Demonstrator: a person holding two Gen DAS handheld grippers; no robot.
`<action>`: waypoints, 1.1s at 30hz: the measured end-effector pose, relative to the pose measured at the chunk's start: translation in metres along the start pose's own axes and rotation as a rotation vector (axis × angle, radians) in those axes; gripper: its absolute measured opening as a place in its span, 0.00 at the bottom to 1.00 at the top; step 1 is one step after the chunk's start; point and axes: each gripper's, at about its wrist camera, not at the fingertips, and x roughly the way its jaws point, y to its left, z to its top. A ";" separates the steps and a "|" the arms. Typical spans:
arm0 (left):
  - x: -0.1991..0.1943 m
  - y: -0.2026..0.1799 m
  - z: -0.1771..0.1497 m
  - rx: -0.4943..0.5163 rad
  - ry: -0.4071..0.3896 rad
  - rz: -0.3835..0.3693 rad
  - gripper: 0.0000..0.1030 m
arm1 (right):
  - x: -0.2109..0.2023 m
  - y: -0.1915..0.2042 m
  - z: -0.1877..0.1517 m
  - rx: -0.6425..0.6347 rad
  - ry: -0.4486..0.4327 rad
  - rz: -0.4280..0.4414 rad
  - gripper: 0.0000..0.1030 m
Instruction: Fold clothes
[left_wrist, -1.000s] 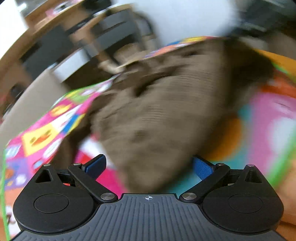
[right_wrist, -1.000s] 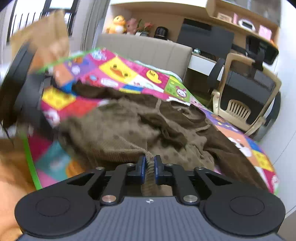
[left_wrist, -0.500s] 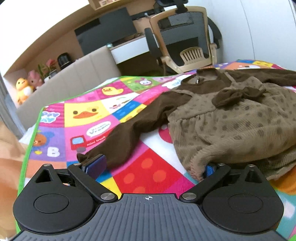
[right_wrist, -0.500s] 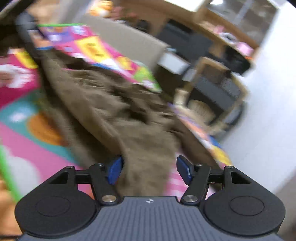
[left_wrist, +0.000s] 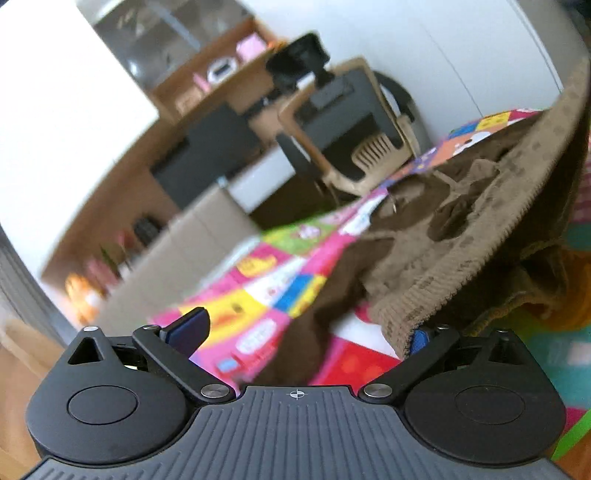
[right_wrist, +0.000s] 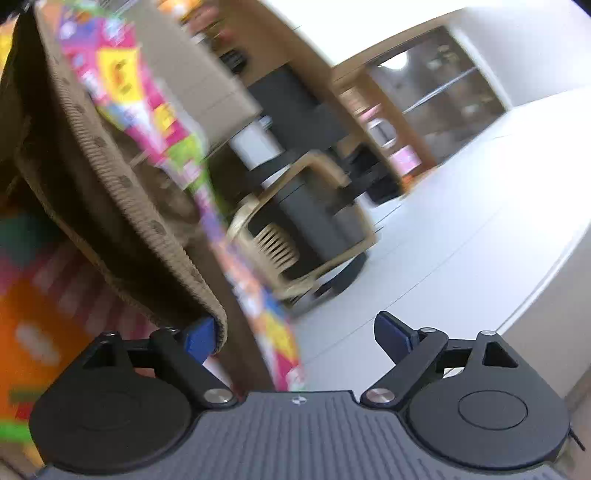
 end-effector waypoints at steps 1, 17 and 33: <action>0.000 -0.003 -0.004 0.013 0.017 -0.022 1.00 | -0.001 0.005 -0.007 -0.013 0.019 0.037 0.90; -0.018 -0.003 -0.047 -0.139 0.121 -0.615 1.00 | -0.020 -0.066 -0.037 0.519 -0.154 0.622 1.00; 0.190 0.086 -0.085 -1.627 0.274 -0.454 1.00 | 0.236 -0.015 0.031 1.142 0.113 0.813 1.00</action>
